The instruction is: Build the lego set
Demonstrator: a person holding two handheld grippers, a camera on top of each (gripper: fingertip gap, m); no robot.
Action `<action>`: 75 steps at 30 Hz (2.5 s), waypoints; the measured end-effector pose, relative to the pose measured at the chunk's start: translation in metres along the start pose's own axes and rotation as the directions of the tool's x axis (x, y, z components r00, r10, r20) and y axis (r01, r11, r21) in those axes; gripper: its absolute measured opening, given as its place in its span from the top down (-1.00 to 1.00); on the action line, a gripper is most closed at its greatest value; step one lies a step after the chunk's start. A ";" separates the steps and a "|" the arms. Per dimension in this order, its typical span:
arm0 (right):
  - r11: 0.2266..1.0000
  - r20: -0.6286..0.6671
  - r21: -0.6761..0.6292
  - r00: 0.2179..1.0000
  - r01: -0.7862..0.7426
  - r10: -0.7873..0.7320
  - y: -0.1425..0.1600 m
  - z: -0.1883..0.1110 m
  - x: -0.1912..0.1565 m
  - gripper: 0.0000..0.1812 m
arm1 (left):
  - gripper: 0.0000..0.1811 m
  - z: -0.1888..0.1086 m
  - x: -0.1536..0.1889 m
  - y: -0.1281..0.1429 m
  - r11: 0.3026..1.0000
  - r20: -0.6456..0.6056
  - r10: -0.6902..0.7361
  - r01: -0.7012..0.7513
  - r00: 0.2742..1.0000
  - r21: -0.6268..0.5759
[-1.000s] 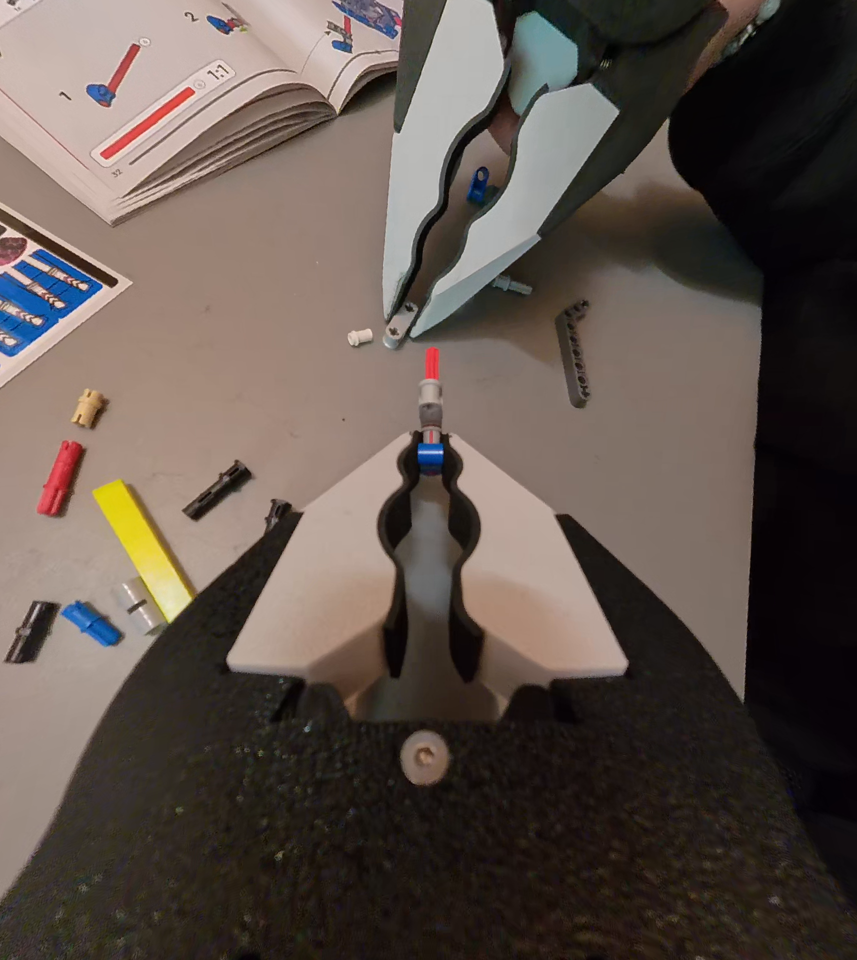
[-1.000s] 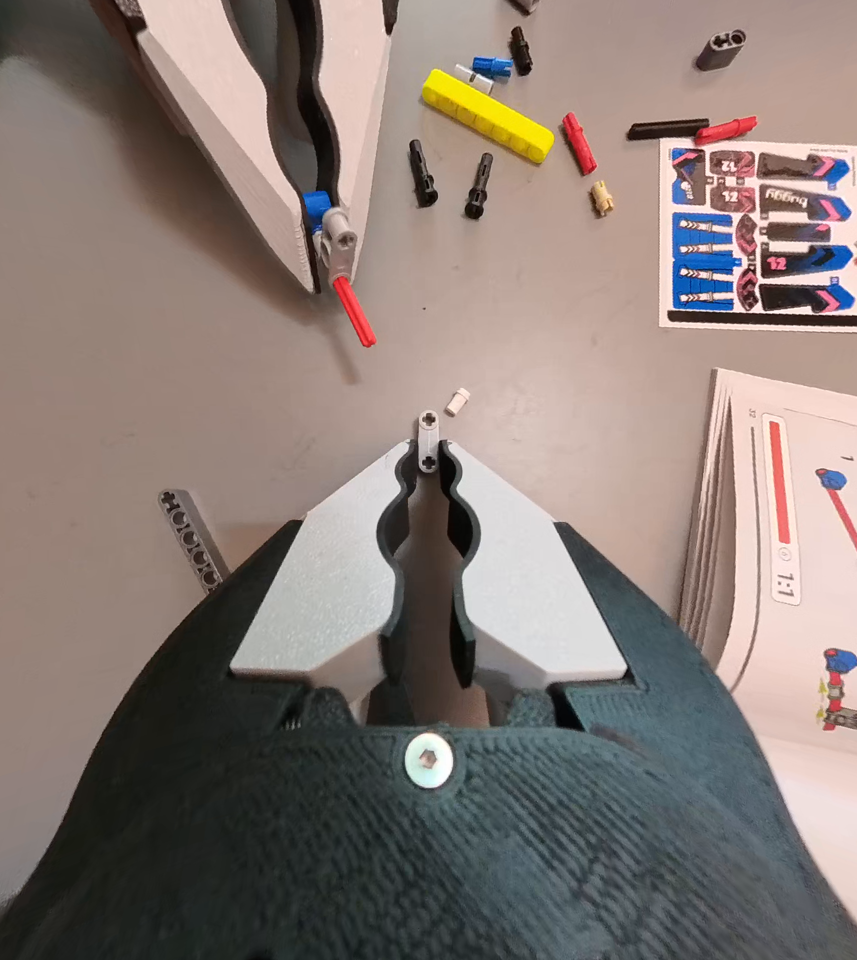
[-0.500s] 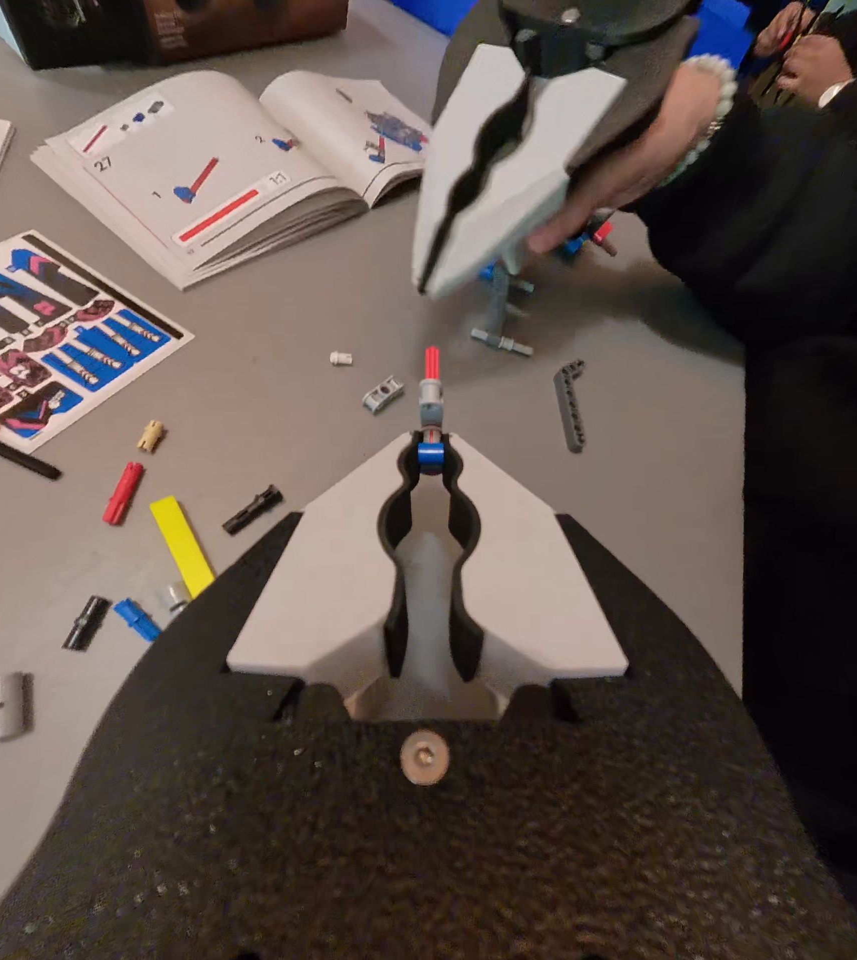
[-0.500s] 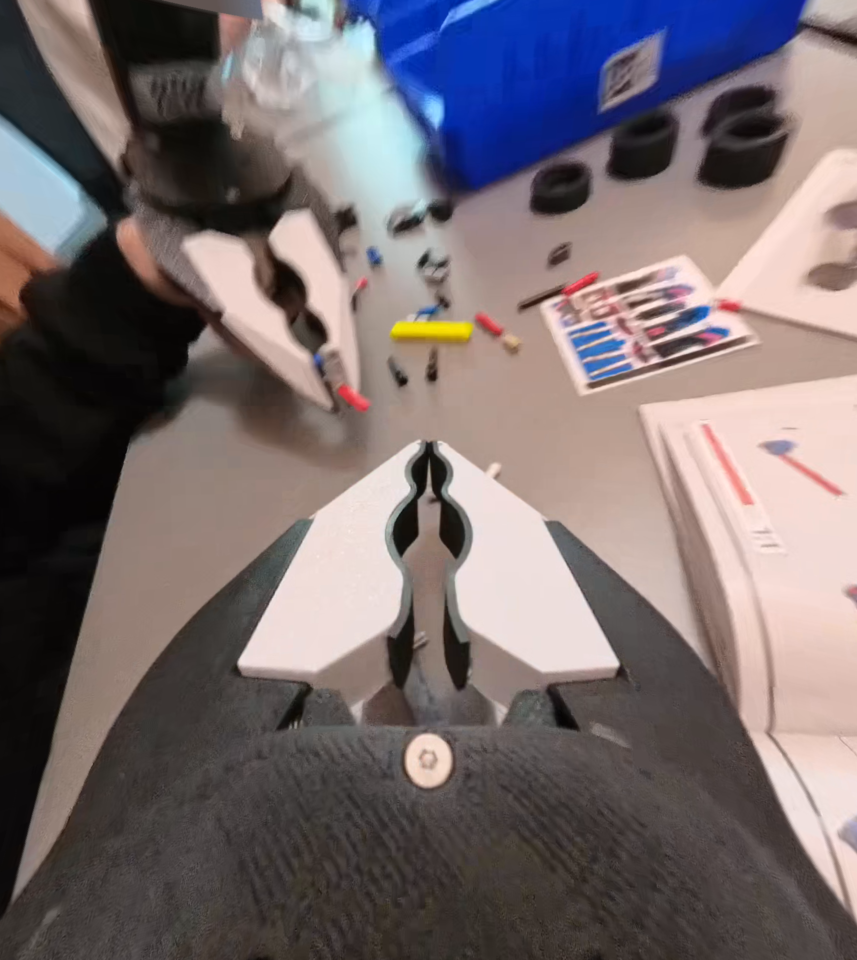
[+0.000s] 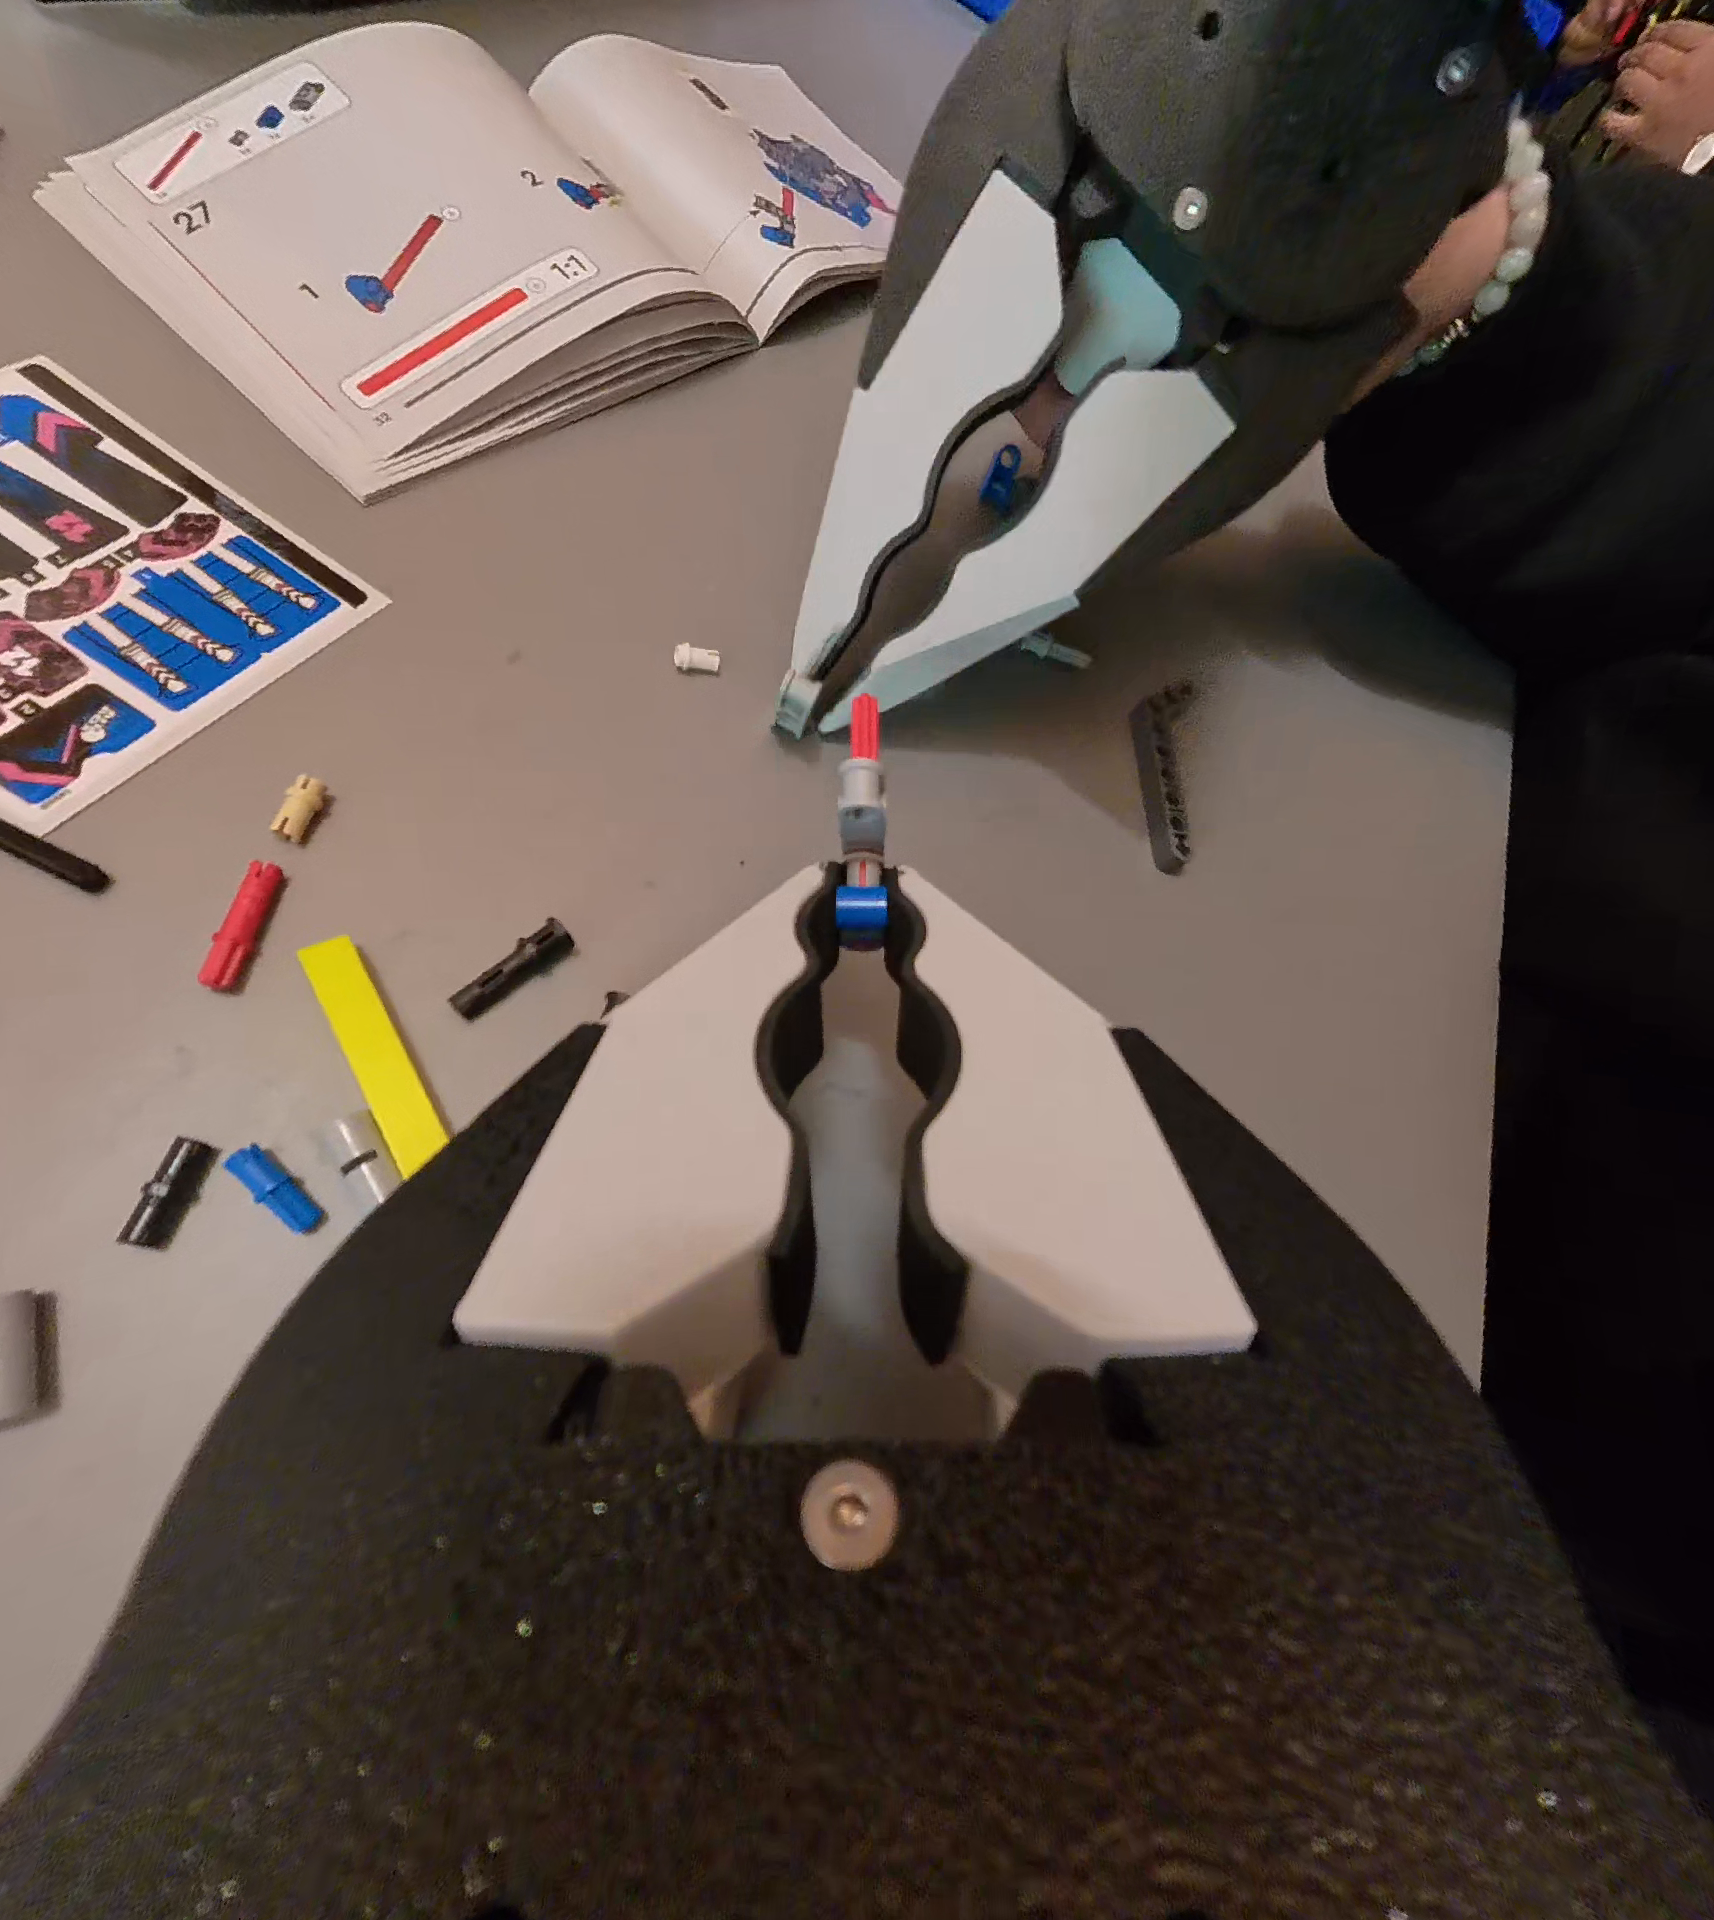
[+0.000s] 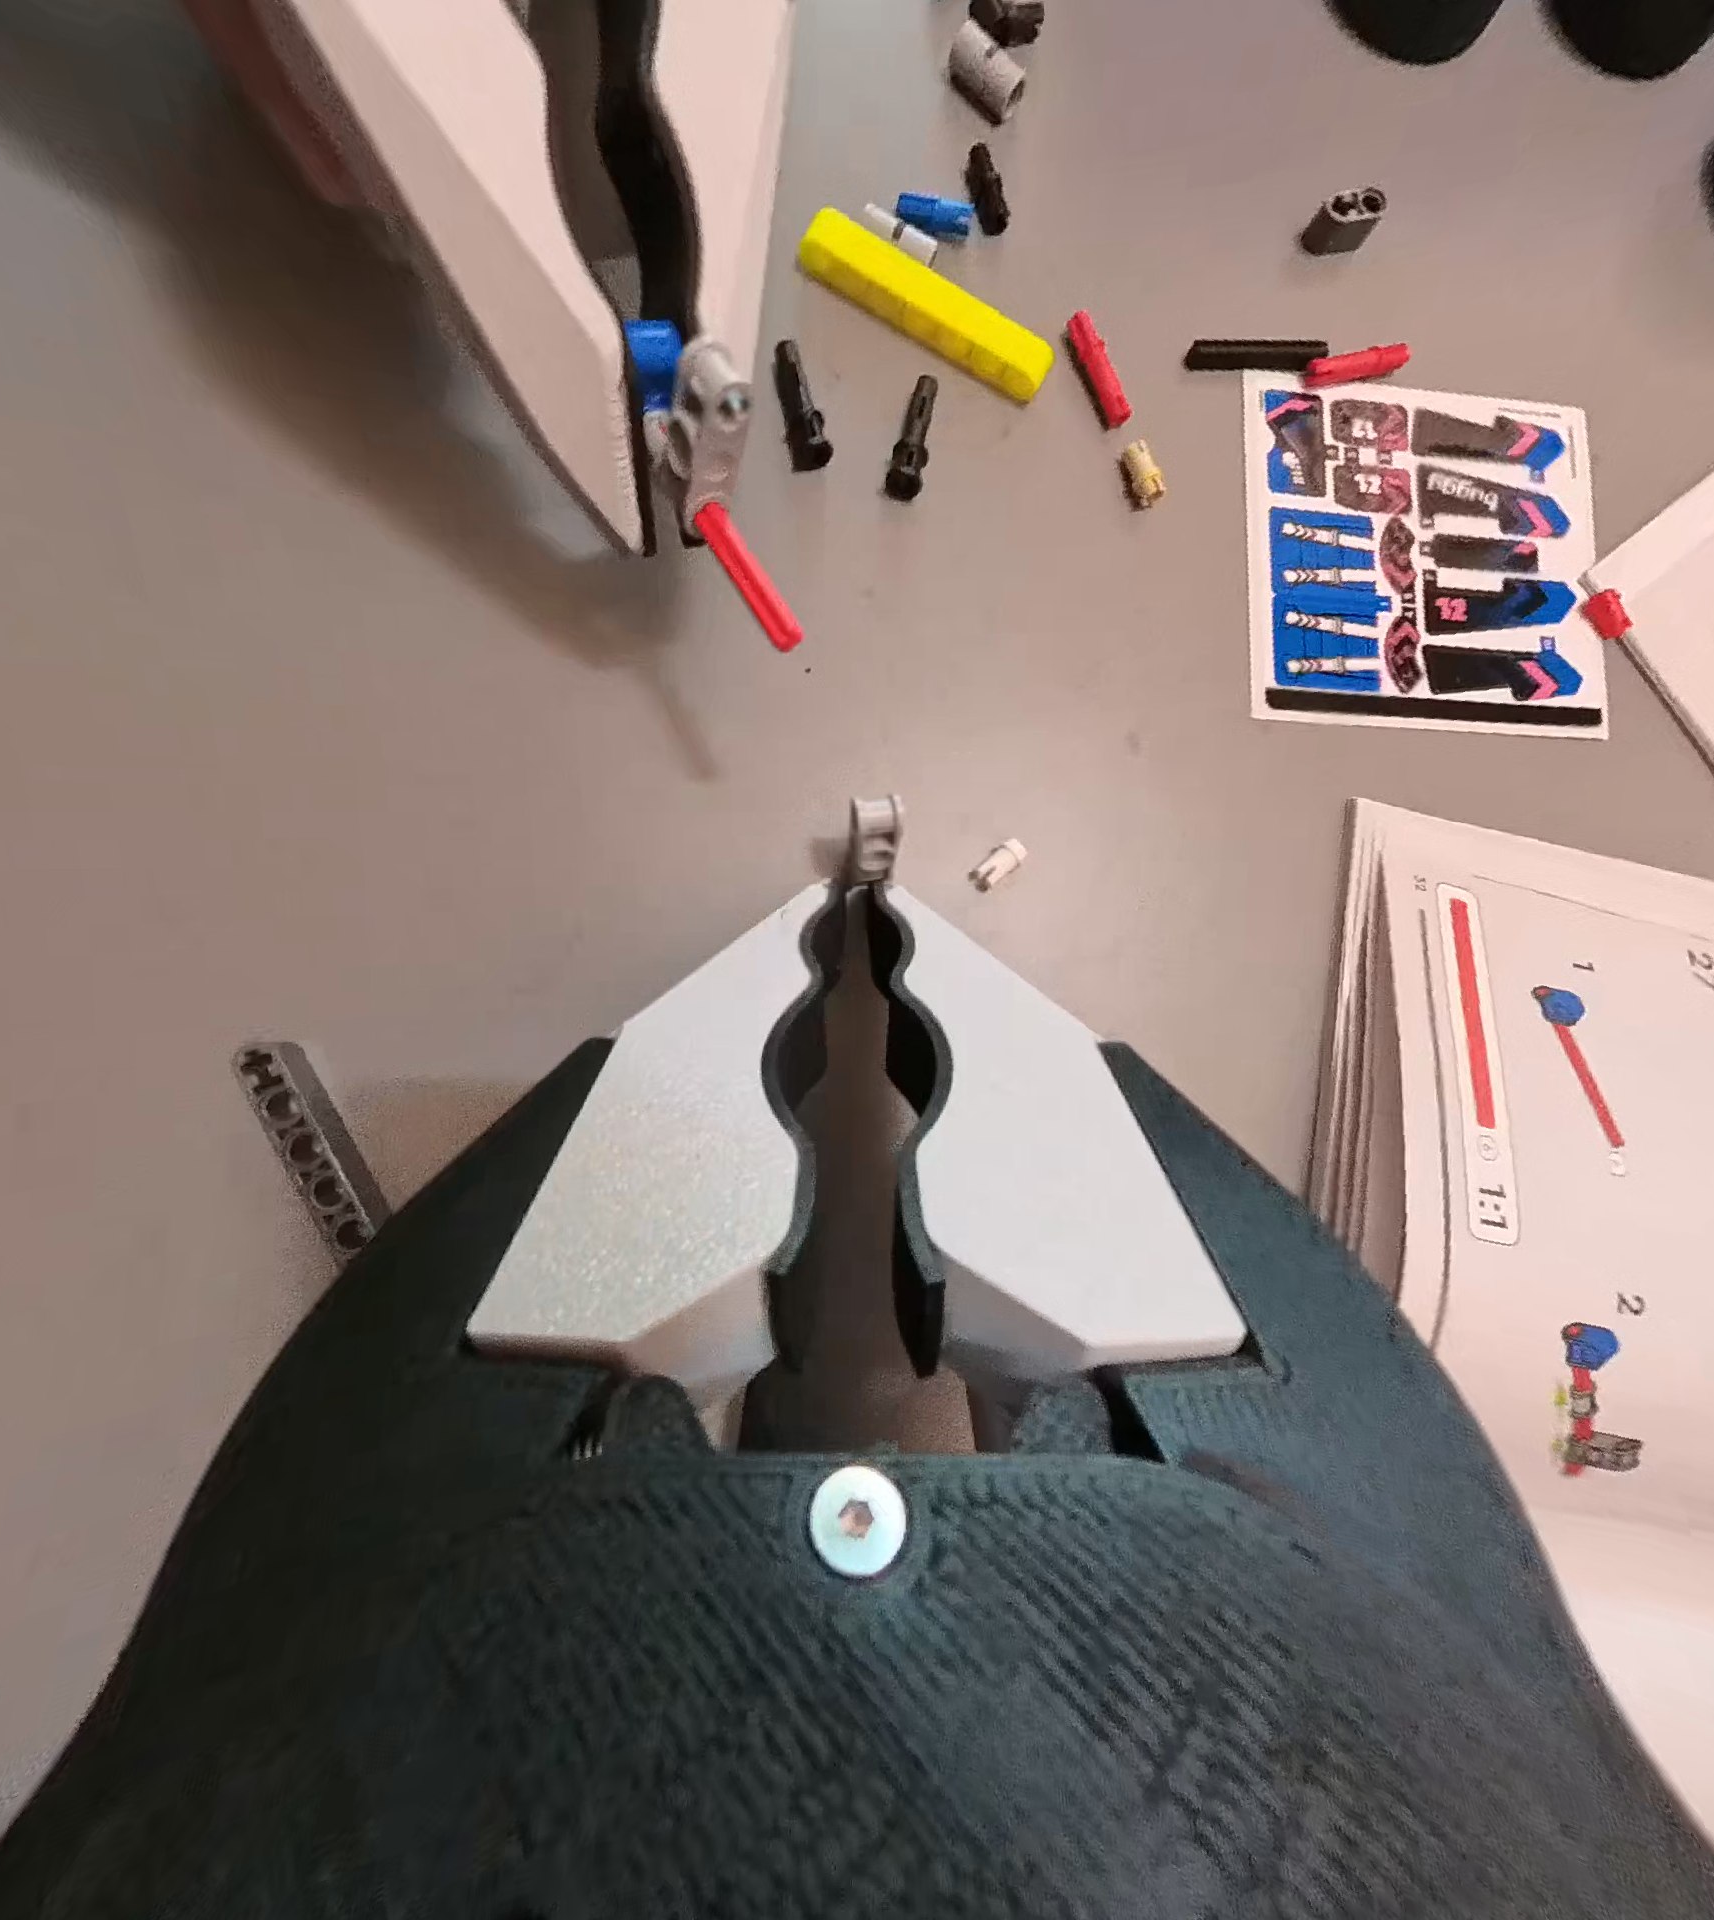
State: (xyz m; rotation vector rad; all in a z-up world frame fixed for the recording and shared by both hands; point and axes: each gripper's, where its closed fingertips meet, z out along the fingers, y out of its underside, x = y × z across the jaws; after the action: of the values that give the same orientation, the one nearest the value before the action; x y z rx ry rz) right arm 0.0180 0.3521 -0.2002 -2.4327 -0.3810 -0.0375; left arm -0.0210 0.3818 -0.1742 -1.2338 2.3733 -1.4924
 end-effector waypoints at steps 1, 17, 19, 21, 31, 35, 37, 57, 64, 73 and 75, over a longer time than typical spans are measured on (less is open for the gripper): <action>1.000 -0.025 -0.002 0.999 0.025 -0.025 -0.001 0.000 0.000 0.96 | 0.95 0.000 0.000 0.000 1.000 0.002 0.000 0.000 1.000 0.000; 0.987 -0.014 0.073 0.990 0.140 -0.139 -0.024 0.004 -0.009 0.94 | 0.95 -0.008 -0.004 0.000 1.000 0.028 0.002 -0.002 1.000 0.008; 0.990 -0.021 0.055 0.991 0.133 -0.132 -0.022 0.008 -0.006 0.95 | 0.95 -0.008 -0.004 0.000 1.000 0.026 0.004 -0.004 1.000 0.008; 0.993 -0.014 0.047 0.994 0.105 -0.105 -0.020 0.010 -0.004 0.93 | 0.95 -0.009 -0.004 0.000 1.000 0.027 0.004 -0.004 1.000 0.008; 0.999 0.018 0.034 1.000 -0.013 0.013 -0.016 0.008 0.003 0.86 | 0.95 -0.011 -0.004 0.000 1.000 0.028 0.005 -0.005 1.000 0.012; 1.000 0.024 0.027 1.000 -0.005 0.005 -0.019 0.010 0.001 0.86 | 0.95 -0.009 -0.004 0.001 1.000 0.024 0.004 -0.004 1.000 0.006; 1.000 0.029 0.007 1.000 -0.007 0.007 -0.018 0.013 0.001 0.86 | 0.95 -0.008 -0.003 0.001 1.000 0.023 0.005 -0.005 1.000 0.002; 0.443 0.568 0.635 0.772 -0.632 0.286 -0.093 -0.090 0.021 0.94 | 0.95 -0.012 0.009 -0.043 0.980 0.024 0.020 -0.025 1.000 0.199; 0.326 0.696 0.609 0.684 -0.723 0.219 -0.092 -0.101 0.019 0.94 | 0.95 -0.021 0.019 -0.061 0.963 0.013 -0.005 0.001 1.000 0.269; 0.368 0.727 0.581 0.666 -0.726 0.165 -0.096 -0.095 0.007 0.95 | 0.95 -0.025 0.026 -0.066 0.958 -0.014 -0.001 0.005 1.000 0.286; 0.365 0.729 0.580 0.664 -0.728 0.167 -0.096 -0.094 0.008 0.94 | 0.95 -0.025 0.027 -0.066 0.959 -0.018 0.003 0.002 1.000 0.284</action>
State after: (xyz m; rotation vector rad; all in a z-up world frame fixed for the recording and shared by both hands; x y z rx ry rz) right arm 0.0051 0.3659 -0.0665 -1.3649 0.1197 0.9608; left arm -0.0122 0.3687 -0.1001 -1.1544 2.0720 -1.7738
